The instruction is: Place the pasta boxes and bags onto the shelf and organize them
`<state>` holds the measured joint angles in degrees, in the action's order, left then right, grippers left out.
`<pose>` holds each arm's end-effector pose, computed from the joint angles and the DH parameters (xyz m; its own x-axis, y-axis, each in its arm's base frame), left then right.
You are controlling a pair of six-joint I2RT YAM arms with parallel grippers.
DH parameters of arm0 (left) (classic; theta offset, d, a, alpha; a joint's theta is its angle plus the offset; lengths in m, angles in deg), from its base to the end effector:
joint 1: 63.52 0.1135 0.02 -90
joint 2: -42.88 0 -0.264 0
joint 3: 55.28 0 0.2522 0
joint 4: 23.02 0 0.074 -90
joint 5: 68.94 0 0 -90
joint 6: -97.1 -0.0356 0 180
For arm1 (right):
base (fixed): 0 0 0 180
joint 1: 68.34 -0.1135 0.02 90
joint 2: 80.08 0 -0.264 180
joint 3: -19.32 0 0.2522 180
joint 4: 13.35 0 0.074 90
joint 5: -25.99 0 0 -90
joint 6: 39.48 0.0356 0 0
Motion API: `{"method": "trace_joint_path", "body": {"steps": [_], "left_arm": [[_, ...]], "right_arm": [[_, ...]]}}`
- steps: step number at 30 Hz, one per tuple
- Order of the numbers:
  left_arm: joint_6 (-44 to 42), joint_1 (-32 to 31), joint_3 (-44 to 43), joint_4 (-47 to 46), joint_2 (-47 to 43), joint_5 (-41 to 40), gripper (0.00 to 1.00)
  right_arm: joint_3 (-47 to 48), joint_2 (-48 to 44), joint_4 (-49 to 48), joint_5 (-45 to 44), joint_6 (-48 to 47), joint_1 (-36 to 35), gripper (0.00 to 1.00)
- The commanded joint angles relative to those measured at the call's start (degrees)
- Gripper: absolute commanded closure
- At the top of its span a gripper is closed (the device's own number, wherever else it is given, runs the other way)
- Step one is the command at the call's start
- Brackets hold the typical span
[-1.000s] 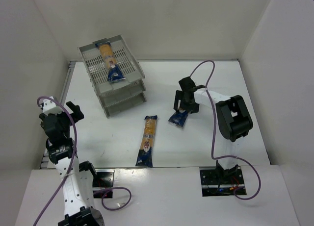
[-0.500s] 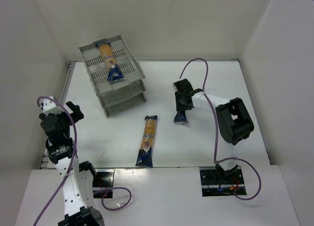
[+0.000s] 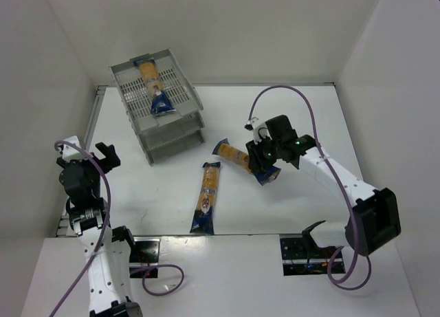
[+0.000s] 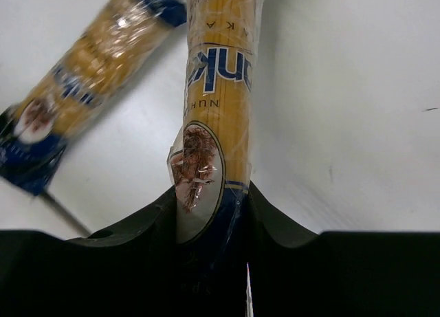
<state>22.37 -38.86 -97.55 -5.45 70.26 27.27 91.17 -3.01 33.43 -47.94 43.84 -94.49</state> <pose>0.1275 0.0543 0.2946 0.0424 -0.2686 -0.9623 -0.3166 0.9099 -0.2680 0.2458 0.1317 0.2626 -0.6355 -0.4365 -0.6369 -0.6548 0.7417 0.1450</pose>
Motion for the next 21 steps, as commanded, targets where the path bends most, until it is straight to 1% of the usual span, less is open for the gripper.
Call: {"method": "trace_joint_path", "body": {"steps": [1, 6, 8, 12, 15, 19, 21], "left_arm": [[0.3, -1.0, -1.1, -3.3, -2.0, -0.3, 0.01], [0.3, -1.0, -1.1, -2.8, -4.6, -0.3, 0.01], [0.3, -1.0, -1.1, -2.8, -4.6, -0.9, 0.01], [0.3, -1.0, -1.1, -2.2, -5.8, -0.9, 0.01], [0.3, -1.0, -1.6, -1.7, -5.8, -0.9, 0.01], [0.3, -1.0, -2.2, -1.1, -5.8, -1.5, 0.01], [0.3, -0.5, -2.2, -1.1, -5.8, -1.5, 0.01]], "right_arm": [[-0.9, -6.8, -1.2, 9.4, -2.9, -0.4, 1.0], [-0.3, -12.4, -1.2, 16.2, 1.6, -0.4, 1.0], [0.3, -12.9, -1.7, 17.8, 2.9, -0.4, 1.0], [3.9, -12.9, -3.2, 21.3, 2.9, -0.4, 1.0], [7.4, -12.4, -5.6, 21.3, 2.3, -3.8, 1.0], [11.7, -9.7, -9.6, 22.6, 8.1, -5.0, 1.0], [12.4, -7.8, -12.1, 22.1, 11.5, -7.0, 1.0]]}}
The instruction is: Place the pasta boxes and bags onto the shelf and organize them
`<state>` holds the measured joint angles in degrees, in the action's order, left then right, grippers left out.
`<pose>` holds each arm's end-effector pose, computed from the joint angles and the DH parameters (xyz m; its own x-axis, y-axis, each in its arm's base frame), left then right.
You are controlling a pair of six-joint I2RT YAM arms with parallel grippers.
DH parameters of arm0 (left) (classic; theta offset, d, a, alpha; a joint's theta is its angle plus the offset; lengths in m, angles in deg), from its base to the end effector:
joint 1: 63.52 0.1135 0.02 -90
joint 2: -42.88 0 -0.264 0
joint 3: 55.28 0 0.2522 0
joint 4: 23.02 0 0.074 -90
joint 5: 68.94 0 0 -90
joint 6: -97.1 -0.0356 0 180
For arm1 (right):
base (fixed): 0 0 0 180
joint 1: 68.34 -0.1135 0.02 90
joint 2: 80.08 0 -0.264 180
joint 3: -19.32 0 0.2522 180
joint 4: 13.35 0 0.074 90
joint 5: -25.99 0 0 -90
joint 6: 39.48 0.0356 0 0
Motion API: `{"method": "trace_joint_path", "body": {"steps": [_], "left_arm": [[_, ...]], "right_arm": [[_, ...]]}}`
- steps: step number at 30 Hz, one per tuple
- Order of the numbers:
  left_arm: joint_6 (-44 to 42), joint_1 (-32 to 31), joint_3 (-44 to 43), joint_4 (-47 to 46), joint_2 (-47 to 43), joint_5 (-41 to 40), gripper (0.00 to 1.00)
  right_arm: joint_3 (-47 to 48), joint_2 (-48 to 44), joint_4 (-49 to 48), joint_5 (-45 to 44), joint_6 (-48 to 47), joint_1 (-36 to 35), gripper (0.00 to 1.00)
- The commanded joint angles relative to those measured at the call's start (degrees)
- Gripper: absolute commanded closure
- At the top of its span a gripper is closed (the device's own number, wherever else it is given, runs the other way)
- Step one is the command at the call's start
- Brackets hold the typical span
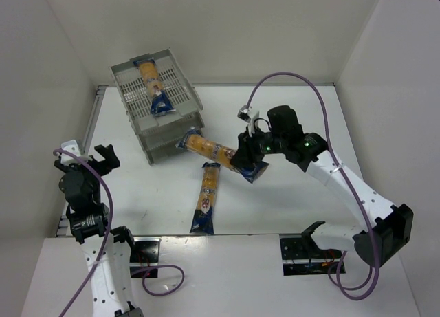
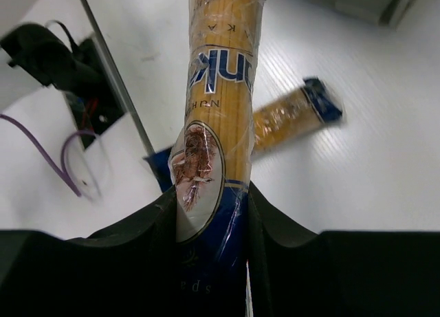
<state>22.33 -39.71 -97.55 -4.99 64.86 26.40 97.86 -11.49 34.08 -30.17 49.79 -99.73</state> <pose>0.1121 0.0459 0.3041 0.1181 -0.2338 -0.9651 -0.2963 0.9193 -0.2589 0.2067 0.1493 0.3398 -0.5091 -0.3230 -0.7978 -0.8164 0.4748 0.3287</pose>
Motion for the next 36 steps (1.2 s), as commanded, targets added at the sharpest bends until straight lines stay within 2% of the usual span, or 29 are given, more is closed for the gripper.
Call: {"method": "trace_joint_path", "body": {"steps": [1, 11, 18, 21, 25, 29, 32, 36], "left_arm": [[0.3, 0.4, -2.2, -1.5, 0.1, -0.6, 0.01], [-0.2, 1.4, -2.2, -1.5, 0.6, -1.2, 0.01], [-0.2, 2.5, -0.5, -2.1, 0.6, -1.2, 0.01], [-0.2, 3.0, -0.5, -3.2, 1.1, -1.7, 0.01], [0.3, 3.6, 0.0, -3.8, 1.1, -3.1, 0.01], [0.3, 4.1, 0.6, -4.4, 0.6, -3.1, 0.01], [0.3, 4.1, 0.6, -5.0, 0.1, -3.1, 0.01], [-0.3, 4.7, 1.8, -6.2, 0.1, -3.1, 0.01]], "right_arm": [[6.5, 1.5, -15.0, 3.8, 6.9, -2.3, 1.0], [15.7, 16.0, -16.1, -1.9, 7.6, -5.9, 1.0], [24.2, 22.7, -19.5, -4.0, 14.2, -5.9, 1.0], [25.4, 25.7, -19.5, -7.7, 17.2, -6.6, 1.0], [27.2, 30.4, -19.5, -17.8, 19.5, -10.3, 1.0], [28.3, 34.3, -18.8, -25.7, 28.3, -10.8, 1.0], [31.1, 37.6, -17.2, -29.3, 33.4, -11.3, 1.0], [39.6, 42.6, -16.5, -30.8, 34.7, -13.7, 1.0]]}}
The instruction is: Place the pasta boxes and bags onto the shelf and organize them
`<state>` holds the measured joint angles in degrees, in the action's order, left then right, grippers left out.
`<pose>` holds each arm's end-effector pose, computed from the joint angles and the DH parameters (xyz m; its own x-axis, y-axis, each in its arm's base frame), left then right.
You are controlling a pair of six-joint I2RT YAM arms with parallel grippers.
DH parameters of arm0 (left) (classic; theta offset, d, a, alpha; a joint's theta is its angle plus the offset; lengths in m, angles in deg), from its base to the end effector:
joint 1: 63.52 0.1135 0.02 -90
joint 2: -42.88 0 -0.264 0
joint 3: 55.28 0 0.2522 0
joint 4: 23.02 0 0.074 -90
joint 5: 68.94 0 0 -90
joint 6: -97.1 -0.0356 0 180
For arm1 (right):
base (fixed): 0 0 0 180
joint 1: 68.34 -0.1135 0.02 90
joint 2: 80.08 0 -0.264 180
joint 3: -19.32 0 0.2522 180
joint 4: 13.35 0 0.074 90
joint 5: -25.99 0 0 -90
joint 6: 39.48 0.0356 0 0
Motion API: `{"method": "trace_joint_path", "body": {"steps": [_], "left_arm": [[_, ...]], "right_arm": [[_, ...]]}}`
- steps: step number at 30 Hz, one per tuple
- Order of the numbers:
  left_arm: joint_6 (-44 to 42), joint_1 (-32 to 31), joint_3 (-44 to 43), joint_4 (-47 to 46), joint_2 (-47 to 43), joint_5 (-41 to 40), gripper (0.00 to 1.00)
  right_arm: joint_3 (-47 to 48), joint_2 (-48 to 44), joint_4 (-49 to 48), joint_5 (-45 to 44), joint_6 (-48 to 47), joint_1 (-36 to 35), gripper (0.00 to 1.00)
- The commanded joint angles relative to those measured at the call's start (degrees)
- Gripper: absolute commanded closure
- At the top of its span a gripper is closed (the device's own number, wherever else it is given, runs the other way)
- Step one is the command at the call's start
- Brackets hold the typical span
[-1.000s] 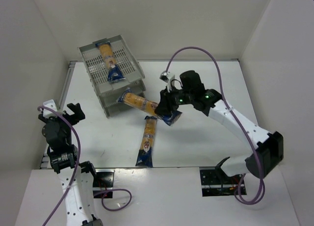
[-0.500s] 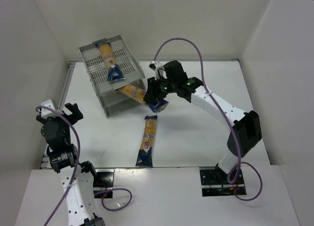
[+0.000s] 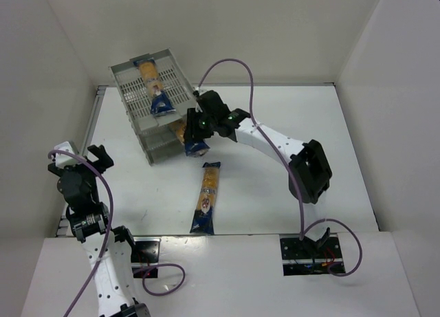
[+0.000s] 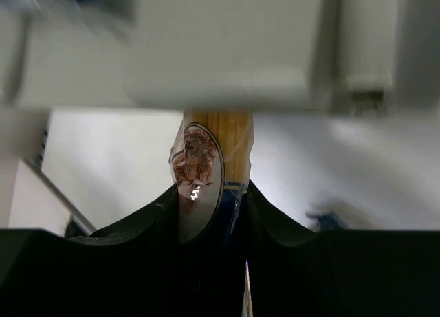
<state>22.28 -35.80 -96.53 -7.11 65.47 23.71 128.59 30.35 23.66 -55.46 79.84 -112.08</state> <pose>0.1111 0.0565 0.3009 0.1520 -0.2156 -0.9646 -0.3979 0.8800 -0.2594 0.3216 0.3151 0.2883 -0.7654 -0.0623 -0.6405 -0.4511 0.7617 0.4651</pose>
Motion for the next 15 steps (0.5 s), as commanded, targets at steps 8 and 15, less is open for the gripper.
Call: {"method": "trace_joint_path", "body": {"steps": [8, 15], "left_arm": [[-0.2, 1.9, 1.3, -4.6, -1.1, -0.5, 0.01], [-0.2, 1.9, 1.8, -4.6, -1.1, -1.0, 0.01]], "right_arm": [[17.3, 7.9, -3.0, -9.7, 5.9, -3.0, 1.0], [15.8, 10.6, -4.5, -12.1, 7.3, -4.2, 0.8]]}}
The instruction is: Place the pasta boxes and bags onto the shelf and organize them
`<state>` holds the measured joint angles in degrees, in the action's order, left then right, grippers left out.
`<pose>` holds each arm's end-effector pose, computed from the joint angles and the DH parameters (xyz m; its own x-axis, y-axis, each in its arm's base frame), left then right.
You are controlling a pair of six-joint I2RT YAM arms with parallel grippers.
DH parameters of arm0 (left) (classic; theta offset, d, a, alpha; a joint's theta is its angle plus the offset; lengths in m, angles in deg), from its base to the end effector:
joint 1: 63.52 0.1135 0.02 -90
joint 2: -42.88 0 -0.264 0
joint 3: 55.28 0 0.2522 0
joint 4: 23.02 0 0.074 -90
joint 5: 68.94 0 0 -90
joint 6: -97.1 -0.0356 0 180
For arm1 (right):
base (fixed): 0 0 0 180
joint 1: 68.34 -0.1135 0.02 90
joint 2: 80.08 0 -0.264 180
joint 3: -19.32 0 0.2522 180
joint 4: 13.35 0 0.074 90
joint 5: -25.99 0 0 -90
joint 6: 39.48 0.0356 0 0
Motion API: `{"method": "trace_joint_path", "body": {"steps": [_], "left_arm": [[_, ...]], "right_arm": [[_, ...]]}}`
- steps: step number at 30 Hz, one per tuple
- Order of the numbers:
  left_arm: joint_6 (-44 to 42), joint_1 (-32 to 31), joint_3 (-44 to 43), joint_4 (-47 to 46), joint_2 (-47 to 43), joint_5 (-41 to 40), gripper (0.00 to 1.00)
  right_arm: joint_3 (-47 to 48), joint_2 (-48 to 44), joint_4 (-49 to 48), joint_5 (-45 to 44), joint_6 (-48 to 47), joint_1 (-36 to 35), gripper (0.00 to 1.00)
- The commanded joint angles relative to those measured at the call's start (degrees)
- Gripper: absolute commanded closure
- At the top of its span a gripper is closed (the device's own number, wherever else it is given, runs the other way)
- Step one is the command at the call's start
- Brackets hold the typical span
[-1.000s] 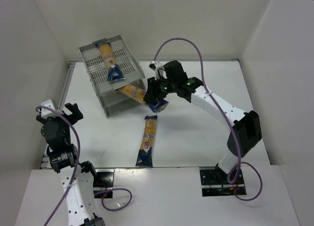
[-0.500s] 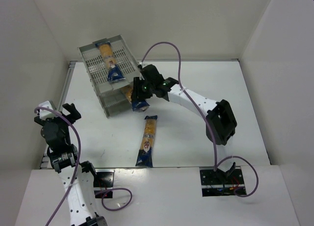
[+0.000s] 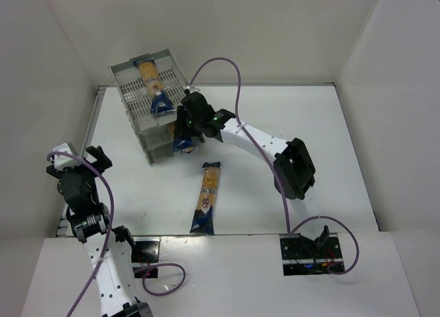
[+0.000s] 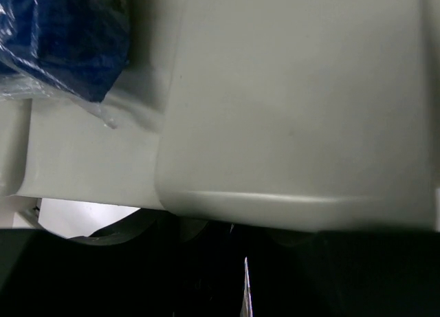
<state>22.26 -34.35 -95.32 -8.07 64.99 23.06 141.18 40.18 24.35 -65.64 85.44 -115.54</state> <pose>0.1096 0.0597 0.2962 0.1632 -0.2082 -0.9644 -0.4289 0.8653 -0.2594 0.3362 0.3615 0.2840 -0.7391 0.0440 -0.6721 -0.3594 0.8182 0.4488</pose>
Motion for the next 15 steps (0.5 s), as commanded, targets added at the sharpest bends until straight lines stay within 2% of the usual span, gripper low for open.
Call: {"method": "trace_joint_path", "body": {"steps": [1, 6, 7, 8, 10, 13, 15], "left_arm": [[-0.2, 0.5, 0.6, -3.7, -1.1, -0.3, 0.01], [-0.2, 0.5, 0.6, -3.7, -1.1, -0.3, 0.01], [-0.2, 0.5, 0.6, -3.7, -1.1, -0.3, 0.01], [-0.2, 0.5, 0.6, -3.7, -1.1, -0.3, 0.01], [-0.2, 0.5, 0.6, -3.7, -1.6, -0.3, 0.01], [-0.2, 0.5, 0.6, -3.7, -1.6, -0.3, 0.01], [-0.2, 0.5, 0.6, -3.7, -1.6, -0.3, 0.01]], "right_arm": [[3.3, 0.8, -6.0, -1.9, 0.5, -1.3, 0.77], [4.8, 2.2, -7.6, -1.9, -2.8, -1.3, 0.57], [4.8, 2.2, -7.6, -1.9, -2.8, -1.3, 0.45], [4.8, 2.2, -7.6, -1.9, -3.5, -1.3, 0.41], [3.5, 1.6, -7.6, -1.9, -4.1, -1.3, 0.39], [2.0, 0.4, -7.6, -1.3, -5.3, -1.3, 0.27], [1.3, -0.3, -7.6, -0.7, -5.9, -1.3, 0.25]]}}
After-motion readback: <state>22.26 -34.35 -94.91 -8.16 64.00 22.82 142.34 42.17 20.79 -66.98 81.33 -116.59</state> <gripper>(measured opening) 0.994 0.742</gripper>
